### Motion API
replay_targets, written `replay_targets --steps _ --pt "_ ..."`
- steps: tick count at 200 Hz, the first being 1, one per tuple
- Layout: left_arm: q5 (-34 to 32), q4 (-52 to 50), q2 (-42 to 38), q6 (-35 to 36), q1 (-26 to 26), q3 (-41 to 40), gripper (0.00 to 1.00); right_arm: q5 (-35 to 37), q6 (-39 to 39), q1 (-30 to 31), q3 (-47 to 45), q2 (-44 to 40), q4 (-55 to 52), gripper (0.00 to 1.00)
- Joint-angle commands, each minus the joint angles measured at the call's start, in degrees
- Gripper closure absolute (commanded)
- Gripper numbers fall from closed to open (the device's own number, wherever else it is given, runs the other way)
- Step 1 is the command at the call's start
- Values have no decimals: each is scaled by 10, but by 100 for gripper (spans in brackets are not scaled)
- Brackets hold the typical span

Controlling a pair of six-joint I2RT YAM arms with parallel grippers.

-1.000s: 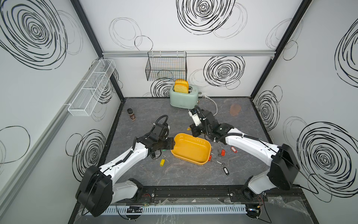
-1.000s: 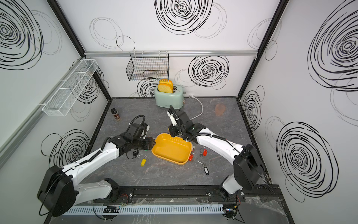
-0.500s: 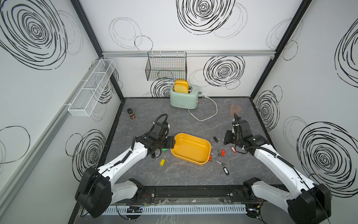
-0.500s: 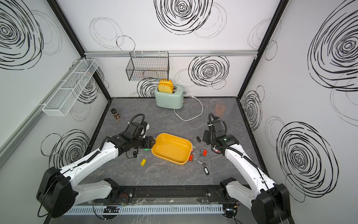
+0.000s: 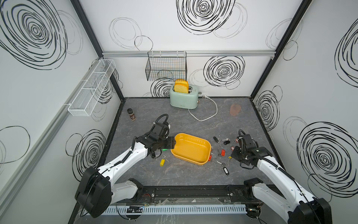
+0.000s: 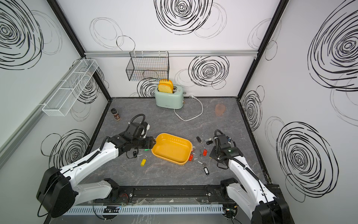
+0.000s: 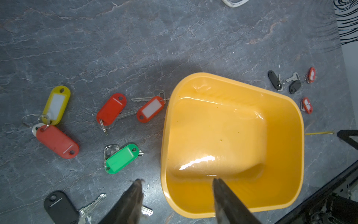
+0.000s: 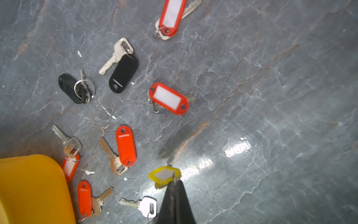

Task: Take the keys out of the storage box
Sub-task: Place the key at the center of the board.

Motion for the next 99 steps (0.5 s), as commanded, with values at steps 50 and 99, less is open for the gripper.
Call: replay_targets --steps 50,99 --pt "-10 4 -4 -2 -2 7 37 9 37 -5 -1 -6 -22 73" --pt "-27 1 -14 -5 7 11 37 8 13 -5 36 -22 -8 64"
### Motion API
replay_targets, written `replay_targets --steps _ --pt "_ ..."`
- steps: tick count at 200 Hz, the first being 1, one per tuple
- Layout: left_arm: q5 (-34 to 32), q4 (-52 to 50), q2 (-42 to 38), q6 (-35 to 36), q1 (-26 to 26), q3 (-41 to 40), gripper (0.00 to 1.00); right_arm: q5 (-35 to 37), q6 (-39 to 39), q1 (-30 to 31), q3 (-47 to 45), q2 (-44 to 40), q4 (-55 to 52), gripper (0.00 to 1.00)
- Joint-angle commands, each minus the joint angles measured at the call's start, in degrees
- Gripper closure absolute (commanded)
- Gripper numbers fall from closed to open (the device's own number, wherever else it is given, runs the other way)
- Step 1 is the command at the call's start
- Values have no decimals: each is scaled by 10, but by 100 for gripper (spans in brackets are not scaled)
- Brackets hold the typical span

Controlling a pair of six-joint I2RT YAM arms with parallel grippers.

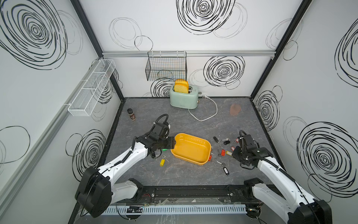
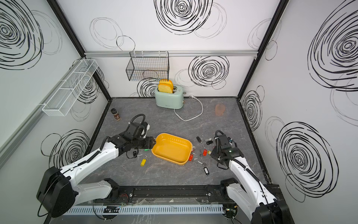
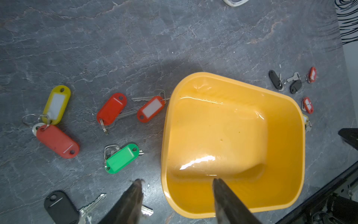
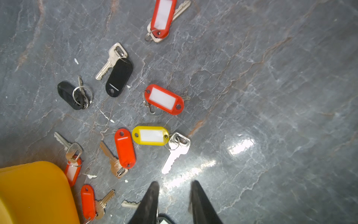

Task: Take the keys out of the storage box
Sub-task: Place the key at the center of the board, then reset both arms

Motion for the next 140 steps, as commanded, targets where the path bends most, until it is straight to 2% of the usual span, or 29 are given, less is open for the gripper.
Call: replay_targets --steps 1,30,49,52,58,64,65,67,93,112,140 --pt "-19 2 -15 -5 7 10 37 8 -8 -2 34 -9 -3 64" --pt "-40 0 -33 -1 44 13 30 17 -61 -2 75 16 52 54" --pt "-63 5 -43 8 75 17 18 47 -83 -3 104 38 91 42" --pt "-67 5 -43 10 81 20 16 53 -86 -3 108 42 98 33" --pt "-76 7 -43 14 93 24 10 63 -94 -5 115 49 116 26" --pt "-88 11 -43 18 102 29 0 72 -103 -8 121 59 134 16" --pt "-90 12 -43 19 105 29 1 74 -104 -8 121 60 137 4" --pt "-95 14 -43 20 109 31 2 77 -106 -8 124 64 142 0" --pt "-159 69 -54 28 159 36 2 123 -134 -24 141 107 216 1" --pt "-208 153 -72 69 194 11 2 185 -155 -30 139 136 273 1" --pt "-300 350 -102 195 212 -92 2 285 -280 -31 45 153 485 1"
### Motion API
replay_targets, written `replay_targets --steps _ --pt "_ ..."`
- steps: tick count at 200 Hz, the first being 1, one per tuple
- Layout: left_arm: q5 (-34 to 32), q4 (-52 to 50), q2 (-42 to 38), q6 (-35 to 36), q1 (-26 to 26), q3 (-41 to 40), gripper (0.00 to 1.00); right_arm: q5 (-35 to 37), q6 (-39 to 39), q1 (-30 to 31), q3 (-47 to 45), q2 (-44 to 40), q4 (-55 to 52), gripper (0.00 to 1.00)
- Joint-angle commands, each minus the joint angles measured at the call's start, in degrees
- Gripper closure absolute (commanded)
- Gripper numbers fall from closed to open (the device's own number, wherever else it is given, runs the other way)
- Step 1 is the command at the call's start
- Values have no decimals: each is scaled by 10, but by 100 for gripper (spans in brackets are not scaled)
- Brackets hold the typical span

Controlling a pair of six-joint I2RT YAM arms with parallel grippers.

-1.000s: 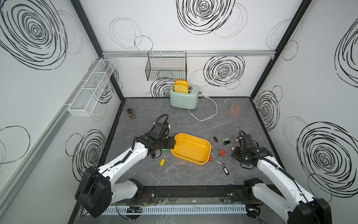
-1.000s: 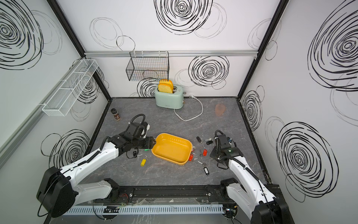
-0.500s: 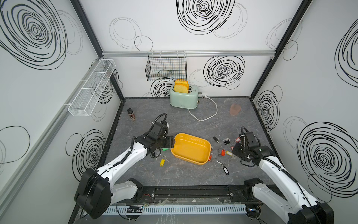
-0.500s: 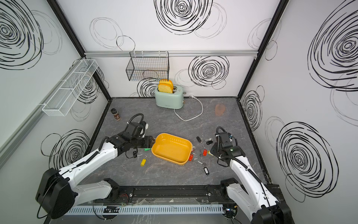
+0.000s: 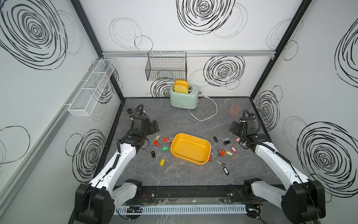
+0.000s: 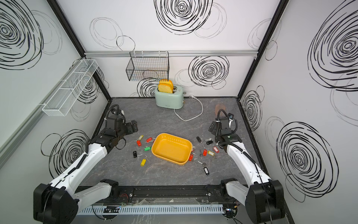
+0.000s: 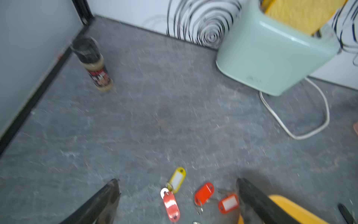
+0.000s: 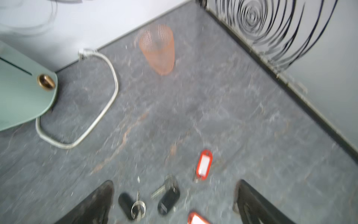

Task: Take the keys out of the storage box
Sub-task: Reset both arms

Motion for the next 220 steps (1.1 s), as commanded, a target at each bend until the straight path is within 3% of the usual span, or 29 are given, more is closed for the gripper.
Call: replay_targets --steps 1,14,35,54,89,106,150,168,187,197,208,220 --pt "-108 196 -19 116 13 -72 2 120 -108 -4 -68 11 199 1" --pt "-131 242 6 143 23 -92 2 155 -156 -9 -106 30 282 1" --pt "-84 327 43 127 53 -132 2 167 -168 -27 -138 61 342 1" --pt "-76 433 73 136 55 -178 2 165 -202 -29 -203 64 479 1" --pt "-63 591 123 145 58 -226 2 114 -234 -41 -261 90 630 1" --pt "-47 620 149 144 60 -235 2 76 -243 -48 -295 103 718 1" --pt "25 793 193 177 50 -313 2 -37 -259 -91 -356 166 905 1" --pt "42 873 232 194 42 -334 2 -106 -277 -97 -317 167 823 1" --pt "53 839 226 187 52 -322 2 -195 -295 -114 -314 222 869 1" --pt "53 830 224 187 52 -321 2 -140 -281 -108 -331 229 917 1" --pt "51 838 225 187 51 -324 2 -141 -286 -104 -320 214 871 1" --pt "47 838 225 189 49 -323 2 -134 -293 -96 -328 221 900 1"
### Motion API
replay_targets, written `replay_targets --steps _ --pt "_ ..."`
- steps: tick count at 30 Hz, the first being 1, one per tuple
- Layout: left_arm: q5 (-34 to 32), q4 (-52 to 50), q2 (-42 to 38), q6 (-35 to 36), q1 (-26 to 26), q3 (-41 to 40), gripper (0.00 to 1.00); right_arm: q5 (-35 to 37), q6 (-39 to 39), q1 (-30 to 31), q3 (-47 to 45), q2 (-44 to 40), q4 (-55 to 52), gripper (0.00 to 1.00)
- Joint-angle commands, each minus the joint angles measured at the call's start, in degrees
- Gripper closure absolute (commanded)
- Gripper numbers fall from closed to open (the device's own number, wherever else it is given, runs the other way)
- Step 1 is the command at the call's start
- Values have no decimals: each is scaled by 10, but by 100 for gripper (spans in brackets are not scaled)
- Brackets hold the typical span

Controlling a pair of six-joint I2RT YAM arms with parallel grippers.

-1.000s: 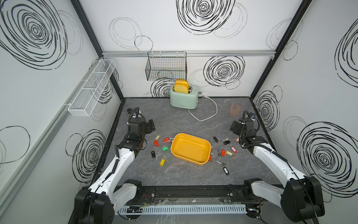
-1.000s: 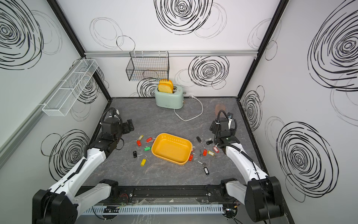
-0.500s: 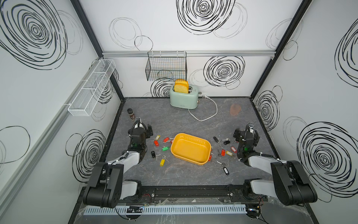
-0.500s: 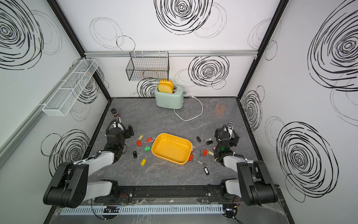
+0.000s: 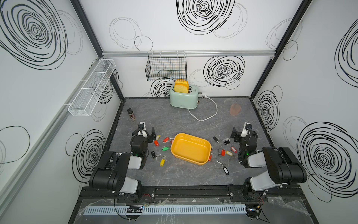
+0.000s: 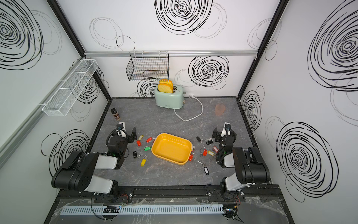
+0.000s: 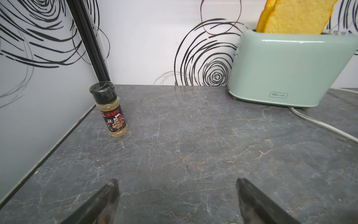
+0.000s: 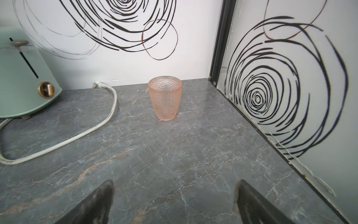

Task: Take the keys out of the storage box
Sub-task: Reset both arms

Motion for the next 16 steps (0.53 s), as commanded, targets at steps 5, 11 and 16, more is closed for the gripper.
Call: replay_targets --steps 5,11,16 --pt "8 62 -1 14 0 0 2 -23 -17 5 -3 -1 54 1" --pt "6 62 -1 14 0 0 2 -88 -20 -15 15 2 22 1" --pt "-37 83 -2 17 -16 -11 2 -83 -23 -11 8 -2 31 1"
